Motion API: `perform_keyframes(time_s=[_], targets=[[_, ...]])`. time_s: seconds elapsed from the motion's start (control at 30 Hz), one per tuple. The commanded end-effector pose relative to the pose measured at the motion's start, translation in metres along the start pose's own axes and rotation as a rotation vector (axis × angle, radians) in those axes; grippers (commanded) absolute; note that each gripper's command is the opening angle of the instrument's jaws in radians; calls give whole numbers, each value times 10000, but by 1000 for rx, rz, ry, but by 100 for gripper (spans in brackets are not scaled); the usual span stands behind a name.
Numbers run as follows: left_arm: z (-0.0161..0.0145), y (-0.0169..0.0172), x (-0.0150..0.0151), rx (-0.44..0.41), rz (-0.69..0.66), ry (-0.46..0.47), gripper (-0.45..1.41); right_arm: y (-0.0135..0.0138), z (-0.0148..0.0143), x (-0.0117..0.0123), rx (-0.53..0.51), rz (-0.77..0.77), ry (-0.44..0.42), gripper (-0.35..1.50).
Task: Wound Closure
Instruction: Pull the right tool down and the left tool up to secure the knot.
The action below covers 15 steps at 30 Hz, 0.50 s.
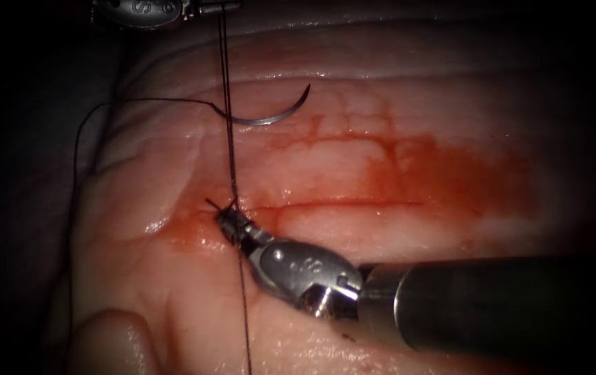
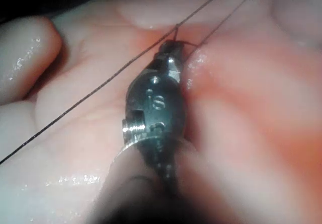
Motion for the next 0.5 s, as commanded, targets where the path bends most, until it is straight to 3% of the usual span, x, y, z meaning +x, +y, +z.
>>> perform_keyframes(time_s=[0.03,0.27,0.5], targets=[[6,-3,-2,13,-2,-3,-45,-10,-4,0,6,3,-10,-35],[0,-1,-1,20,-3,-5,-45,-18,-14,14,20,11,-24,-35],[-2,-12,1,25,-16,9,-45,-20,-19,1,51,-9,-51,-35]])
